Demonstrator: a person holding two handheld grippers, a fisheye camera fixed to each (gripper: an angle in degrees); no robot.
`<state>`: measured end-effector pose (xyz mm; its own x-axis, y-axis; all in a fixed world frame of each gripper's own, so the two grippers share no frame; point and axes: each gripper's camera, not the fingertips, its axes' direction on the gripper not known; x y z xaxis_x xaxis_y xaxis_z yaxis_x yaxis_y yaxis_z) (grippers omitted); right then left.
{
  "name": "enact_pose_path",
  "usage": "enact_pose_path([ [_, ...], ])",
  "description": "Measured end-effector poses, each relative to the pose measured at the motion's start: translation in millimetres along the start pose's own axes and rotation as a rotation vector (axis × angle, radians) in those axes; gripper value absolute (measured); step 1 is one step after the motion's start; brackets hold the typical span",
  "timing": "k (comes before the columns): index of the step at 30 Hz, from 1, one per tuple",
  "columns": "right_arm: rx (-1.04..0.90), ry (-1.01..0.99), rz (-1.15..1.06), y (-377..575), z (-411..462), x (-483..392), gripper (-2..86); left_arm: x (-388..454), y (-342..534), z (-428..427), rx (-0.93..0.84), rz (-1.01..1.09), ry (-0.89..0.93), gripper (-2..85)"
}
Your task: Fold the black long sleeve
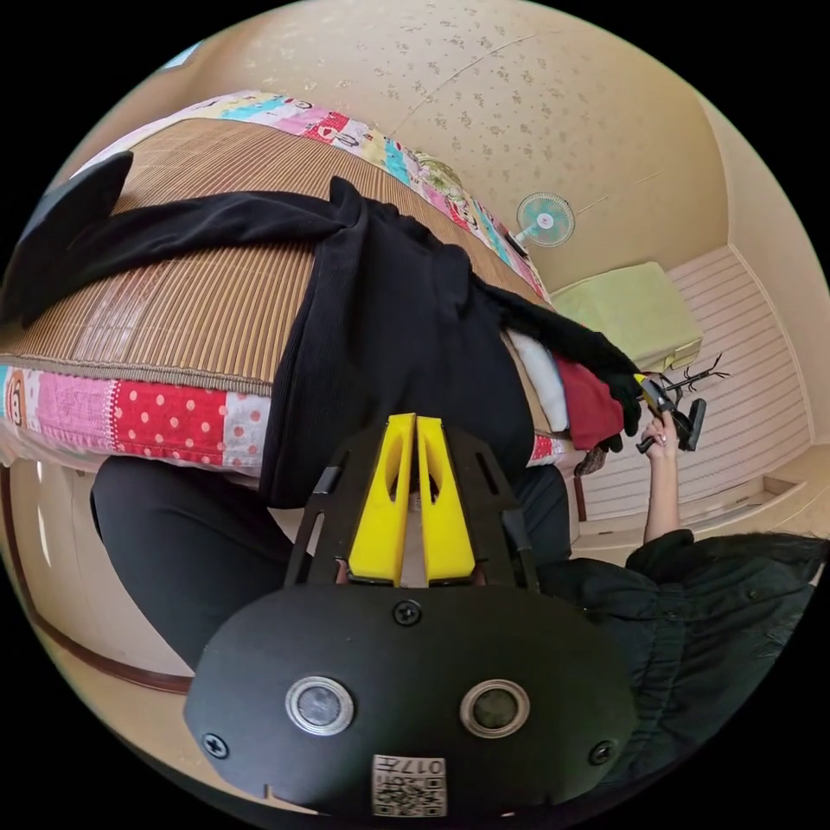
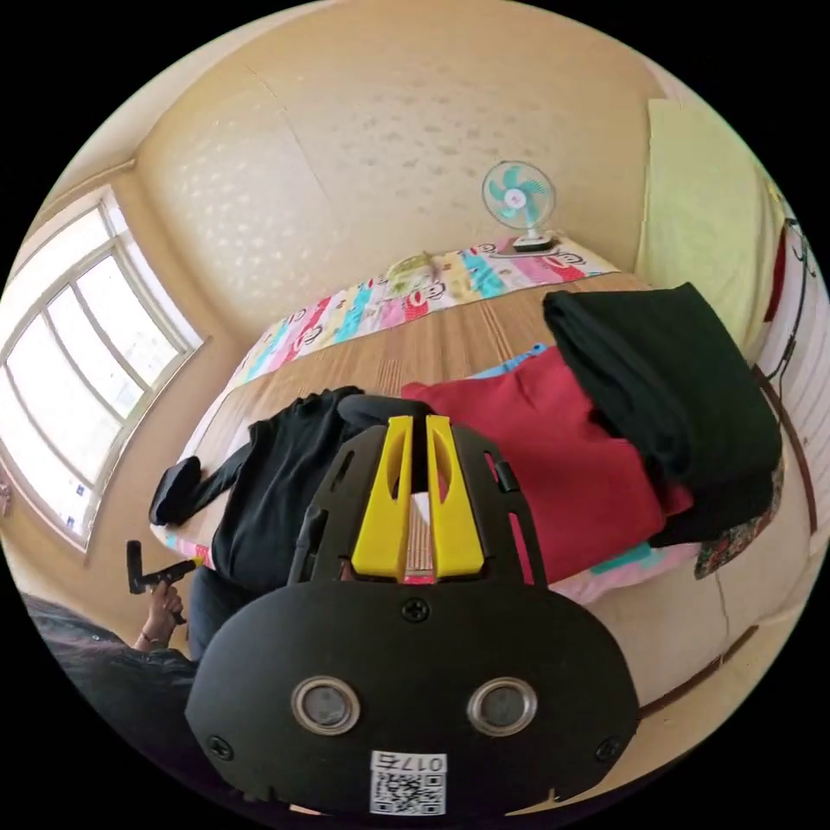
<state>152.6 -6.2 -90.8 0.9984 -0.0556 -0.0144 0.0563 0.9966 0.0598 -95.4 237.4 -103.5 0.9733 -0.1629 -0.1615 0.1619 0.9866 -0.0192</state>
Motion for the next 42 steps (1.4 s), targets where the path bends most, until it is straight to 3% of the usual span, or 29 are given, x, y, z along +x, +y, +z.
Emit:
enact_pose_path([
  [2, 0.047, 0.156, 0.202, 1.2, -13.3, 69.2, 3.8, -2.9, 5.5, -0.9, -0.020, -0.006, 0.006, -0.9],
  [7, 0.148, 0.124, 0.343, 59.9, -47.2, 102.2, 7.0, -13.8, 20.4, -12.4, -0.035, -0.047, 0.039, -0.9],
  [12, 0.208, 0.009, 0.318, 115.3, -57.7, 95.4, 9.5, -23.2, 29.0, -32.7, -0.038, -0.086, 0.053, -0.9],
  [18, 0.213, 0.136, 0.380, 103.1, -63.8, 129.8, 10.0, -25.0, 21.9, -62.1, -0.037, -0.052, 0.025, -1.0],
  [21, 0.109, -0.057, 0.310, 70.5, -75.5, 134.9, 4.0, -32.9, 24.4, -80.8, -0.003, -0.079, 0.048, -0.9],
  [23, 0.225, -0.131, 0.241, 54.5, -125.6, 124.4, 2.7, -39.3, 27.6, -90.3, 0.002, -0.101, 0.065, -0.9],
  [27, 0.244, -0.152, 0.421, 44.0, -167.0, 175.5, 2.3, -52.0, 37.9, -110.5, 0.004, -0.130, 0.059, -0.9],
  [29, 0.167, 0.051, 0.565, 56.3, -161.2, 224.1, 2.3, -58.0, 40.8, -116.4, -0.005, -0.140, 0.064, -0.9],
  [35, 0.297, -0.111, 0.571, 132.4, -183.0, 242.7, 6.8, -71.7, 44.3, -145.0, 0.011, -0.169, 0.101, -0.7],
  [42, 0.190, -0.178, 0.499, 132.0, -155.3, 223.2, 8.5, -83.0, 32.8, -176.6, 0.010, -0.157, 0.131, 3.8],
])
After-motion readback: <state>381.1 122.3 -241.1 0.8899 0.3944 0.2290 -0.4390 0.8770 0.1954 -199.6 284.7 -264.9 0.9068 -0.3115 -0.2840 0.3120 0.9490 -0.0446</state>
